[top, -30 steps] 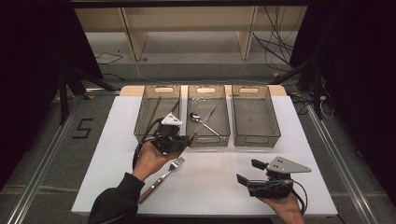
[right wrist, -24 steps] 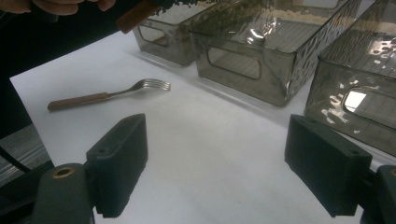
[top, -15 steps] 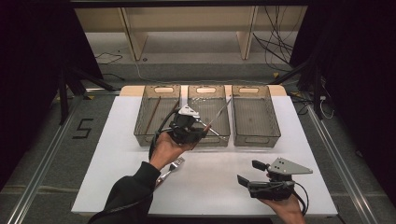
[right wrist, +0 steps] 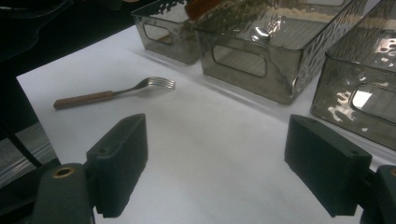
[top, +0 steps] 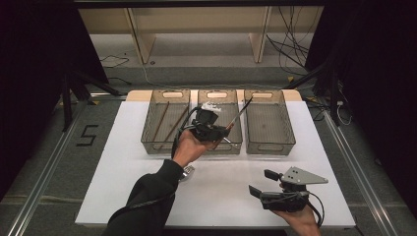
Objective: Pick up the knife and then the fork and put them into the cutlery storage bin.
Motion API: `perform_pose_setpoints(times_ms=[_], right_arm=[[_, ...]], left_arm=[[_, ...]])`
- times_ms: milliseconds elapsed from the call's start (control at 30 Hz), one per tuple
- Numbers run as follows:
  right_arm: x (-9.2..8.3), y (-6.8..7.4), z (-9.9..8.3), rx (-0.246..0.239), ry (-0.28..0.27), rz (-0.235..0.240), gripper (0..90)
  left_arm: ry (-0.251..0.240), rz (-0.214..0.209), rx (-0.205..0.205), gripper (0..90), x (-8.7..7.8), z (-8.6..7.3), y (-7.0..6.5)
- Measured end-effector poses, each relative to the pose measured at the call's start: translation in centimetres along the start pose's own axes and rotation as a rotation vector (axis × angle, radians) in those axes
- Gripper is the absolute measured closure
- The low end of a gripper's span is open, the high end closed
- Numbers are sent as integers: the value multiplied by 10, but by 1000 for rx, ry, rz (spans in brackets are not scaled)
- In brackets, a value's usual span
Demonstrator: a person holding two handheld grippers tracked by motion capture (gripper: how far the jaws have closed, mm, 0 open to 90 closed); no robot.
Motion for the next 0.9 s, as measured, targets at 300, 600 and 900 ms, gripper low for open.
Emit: perform_pose_setpoints(times_ms=[300,600,900], right_arm=[[0,1,0,3,1,7,221],[0,3,0,1,1,15,222],[0,4,-1,3,1,21,222]], left_arm=[[-6,-17,-1,800,24,15,-6],[1,-21,-11,800,49,26,-7],[-6,-16,-39,799,69,37,-4]])
Point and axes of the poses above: each handheld gripper's, and its own axes: x roughly forward along the jaws, z roughly out of its top, y roughly to its left, the point moved 8 cm from there along x, roughly forward along the jaws, and after that the axes turned 9 degrees about -y, right-handed, at the moved point
